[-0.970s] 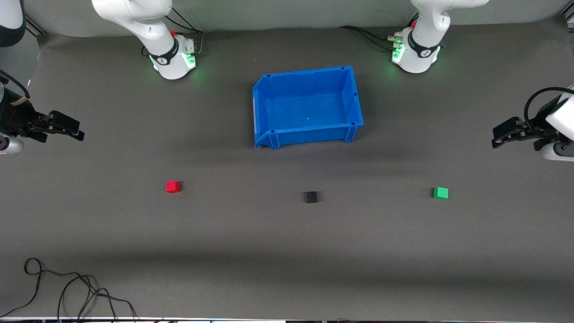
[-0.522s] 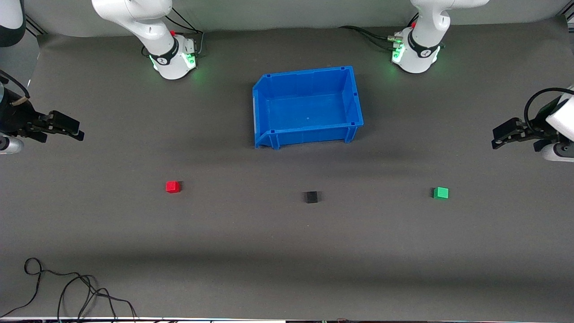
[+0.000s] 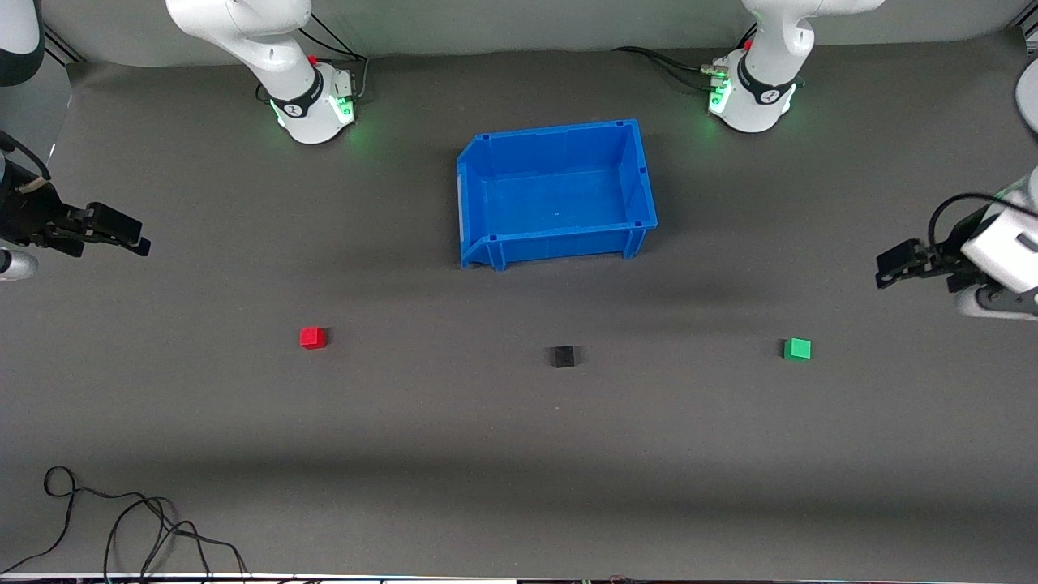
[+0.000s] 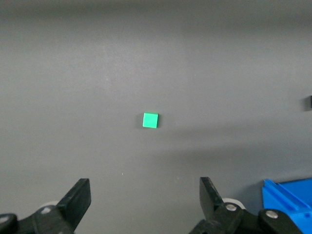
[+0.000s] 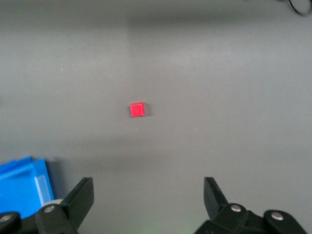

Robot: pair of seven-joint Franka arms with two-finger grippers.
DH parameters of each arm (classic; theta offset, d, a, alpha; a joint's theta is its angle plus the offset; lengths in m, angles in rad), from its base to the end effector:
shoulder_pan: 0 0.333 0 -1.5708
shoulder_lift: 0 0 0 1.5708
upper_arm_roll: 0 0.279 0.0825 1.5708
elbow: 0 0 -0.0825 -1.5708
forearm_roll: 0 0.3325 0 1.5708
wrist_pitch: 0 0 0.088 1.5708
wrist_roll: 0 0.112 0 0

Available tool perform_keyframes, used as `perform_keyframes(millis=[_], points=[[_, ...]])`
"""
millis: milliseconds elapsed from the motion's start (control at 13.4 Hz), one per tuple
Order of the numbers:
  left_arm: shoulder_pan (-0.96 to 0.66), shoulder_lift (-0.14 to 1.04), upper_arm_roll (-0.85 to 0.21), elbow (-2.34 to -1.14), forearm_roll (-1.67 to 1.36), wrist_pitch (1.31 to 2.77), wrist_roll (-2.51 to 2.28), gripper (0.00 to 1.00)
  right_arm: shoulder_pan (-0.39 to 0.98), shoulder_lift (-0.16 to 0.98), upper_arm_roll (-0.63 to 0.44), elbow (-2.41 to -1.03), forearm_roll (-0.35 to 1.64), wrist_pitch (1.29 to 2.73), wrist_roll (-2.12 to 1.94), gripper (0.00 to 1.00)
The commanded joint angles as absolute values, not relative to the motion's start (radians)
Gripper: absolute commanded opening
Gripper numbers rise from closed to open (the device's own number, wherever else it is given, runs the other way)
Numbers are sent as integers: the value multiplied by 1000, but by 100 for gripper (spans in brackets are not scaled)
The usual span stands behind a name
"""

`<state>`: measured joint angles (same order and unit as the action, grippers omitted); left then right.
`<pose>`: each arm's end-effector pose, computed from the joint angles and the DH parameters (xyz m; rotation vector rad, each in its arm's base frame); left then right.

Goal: Attach green and red cubes to black cube
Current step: 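Reach the right gripper to the red cube while the left gripper reaches the green cube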

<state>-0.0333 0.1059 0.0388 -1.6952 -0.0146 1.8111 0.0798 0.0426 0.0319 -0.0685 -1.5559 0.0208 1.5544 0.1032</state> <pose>0.5432 0.0009 0.4951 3.1299 -0.1114 0.0165 0.5093 -0.0103 0.5712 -3.1173 0.2015 0.0531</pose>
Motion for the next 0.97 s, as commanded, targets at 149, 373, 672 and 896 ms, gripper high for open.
perform_keyframes(millis=[149,373,672,896], points=[[-31,158,40,-1835,-6,2034,69,100,51,81,-71,-1513,23,1551,625,100],[-29,238,40,-1860,-5,2120,92,100,38,124,-75,-1494,99,1552,961,100],[-38,319,38,-1922,-5,2230,107,98,-6,205,-93,-1508,243,1551,1173,100],[-32,408,38,-1902,-5,2238,115,93,-51,273,-101,-1554,380,1574,1175,100]])
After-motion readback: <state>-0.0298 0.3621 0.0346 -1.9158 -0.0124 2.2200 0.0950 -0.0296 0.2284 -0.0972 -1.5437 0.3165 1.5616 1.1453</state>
